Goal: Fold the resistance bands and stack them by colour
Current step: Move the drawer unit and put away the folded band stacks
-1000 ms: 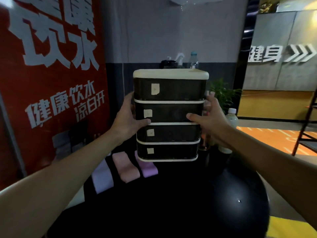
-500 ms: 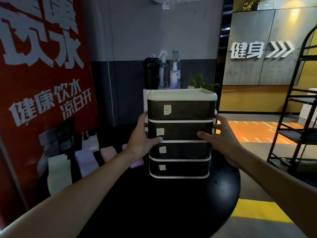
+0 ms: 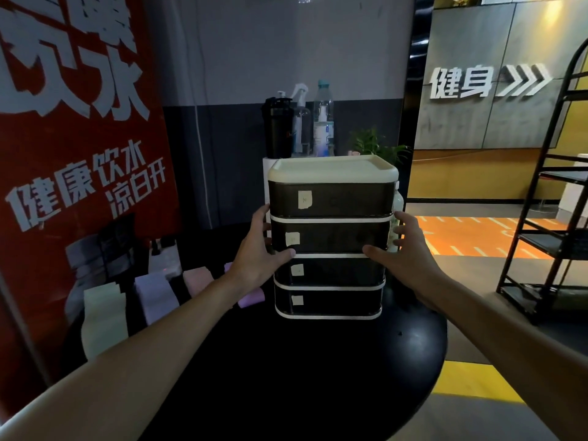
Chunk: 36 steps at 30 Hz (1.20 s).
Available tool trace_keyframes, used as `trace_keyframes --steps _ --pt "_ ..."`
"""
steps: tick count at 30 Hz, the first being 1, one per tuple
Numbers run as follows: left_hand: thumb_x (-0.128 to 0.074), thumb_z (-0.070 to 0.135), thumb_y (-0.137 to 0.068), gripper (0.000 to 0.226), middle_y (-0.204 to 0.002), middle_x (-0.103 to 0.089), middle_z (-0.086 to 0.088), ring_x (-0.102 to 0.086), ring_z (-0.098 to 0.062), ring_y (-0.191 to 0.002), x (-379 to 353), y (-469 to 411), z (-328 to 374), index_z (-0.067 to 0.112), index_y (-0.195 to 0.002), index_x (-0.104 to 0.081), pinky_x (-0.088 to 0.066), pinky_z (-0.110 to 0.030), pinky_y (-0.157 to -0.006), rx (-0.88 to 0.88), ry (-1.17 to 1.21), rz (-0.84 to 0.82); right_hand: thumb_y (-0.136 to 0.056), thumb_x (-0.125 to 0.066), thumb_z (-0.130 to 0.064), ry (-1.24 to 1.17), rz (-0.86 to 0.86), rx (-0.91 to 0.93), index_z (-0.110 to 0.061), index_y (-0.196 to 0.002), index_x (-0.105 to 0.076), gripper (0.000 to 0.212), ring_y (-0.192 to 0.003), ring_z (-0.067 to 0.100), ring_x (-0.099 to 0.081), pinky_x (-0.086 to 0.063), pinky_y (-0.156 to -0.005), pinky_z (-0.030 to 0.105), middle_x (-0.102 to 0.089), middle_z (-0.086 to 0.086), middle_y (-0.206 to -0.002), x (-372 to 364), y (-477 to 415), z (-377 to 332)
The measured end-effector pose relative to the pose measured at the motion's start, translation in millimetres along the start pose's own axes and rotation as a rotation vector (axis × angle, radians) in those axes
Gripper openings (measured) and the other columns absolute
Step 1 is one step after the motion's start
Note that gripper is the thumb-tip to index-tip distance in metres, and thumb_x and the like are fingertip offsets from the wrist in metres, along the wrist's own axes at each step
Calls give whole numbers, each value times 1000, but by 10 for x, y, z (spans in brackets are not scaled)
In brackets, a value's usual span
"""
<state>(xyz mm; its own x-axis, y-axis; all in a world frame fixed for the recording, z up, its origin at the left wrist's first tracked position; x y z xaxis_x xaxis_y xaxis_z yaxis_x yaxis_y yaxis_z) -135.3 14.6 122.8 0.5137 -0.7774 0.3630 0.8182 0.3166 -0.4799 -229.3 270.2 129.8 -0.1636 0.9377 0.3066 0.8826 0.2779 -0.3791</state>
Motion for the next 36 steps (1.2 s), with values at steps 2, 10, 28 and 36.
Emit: trace_keyframes --steps 2,10,28,36 --pt "-76 10 -84 86 -121 -54 8 -60 0 -99 30 20 -61 28 -150 -23 -51 -12 -75 26 -24 -13 -74 -82 -22 129 79 12 -27 -129 -37 72 -117 27 -47 -48 -96 47 -43 5 -122 15 56 -28" --pt "-68 4 -87 41 -104 -61 -4 -60 -20 -103 415 76 -406 22 -120 -50 -50 -28 -91 122 -206 -62 -83 -75 -22 74 -211 67 -21 -115 -50 40 -77 9 -59 -49 -69 17 -63 3 -90 -689 496 -276" --pt "-69 37 -90 54 -130 -50 -1 -51 -17 -119 682 -744 -1528 14 -135 -50 -45 -27 -98 266 -626 -455 -96 -50 -26 350 -338 13 -14 -129 -42 36 -101 26 -60 -51 -80 36 -55 10 -120 -2423 662 49" --pt "-76 46 -82 82 -144 -43 -3 -47 -21 -127 522 -877 -1831 15 -147 -37 -45 -37 -106 319 -734 -621 -96 -48 -30 376 -298 -98 -14 -123 -46 31 -96 29 -64 -51 -73 37 -66 8 -102 -2473 569 189"
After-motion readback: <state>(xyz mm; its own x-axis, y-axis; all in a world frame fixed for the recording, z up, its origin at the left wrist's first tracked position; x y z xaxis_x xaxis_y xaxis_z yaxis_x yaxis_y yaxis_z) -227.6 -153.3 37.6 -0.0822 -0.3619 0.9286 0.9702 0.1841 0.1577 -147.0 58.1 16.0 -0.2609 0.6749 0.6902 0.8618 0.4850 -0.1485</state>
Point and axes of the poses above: each hand's wrist, its own y-axis away from the middle knuckle, its own x-axis out of the back of the hand, z = x × y, the point moved 5 cm from there along -y, towards the middle knuckle
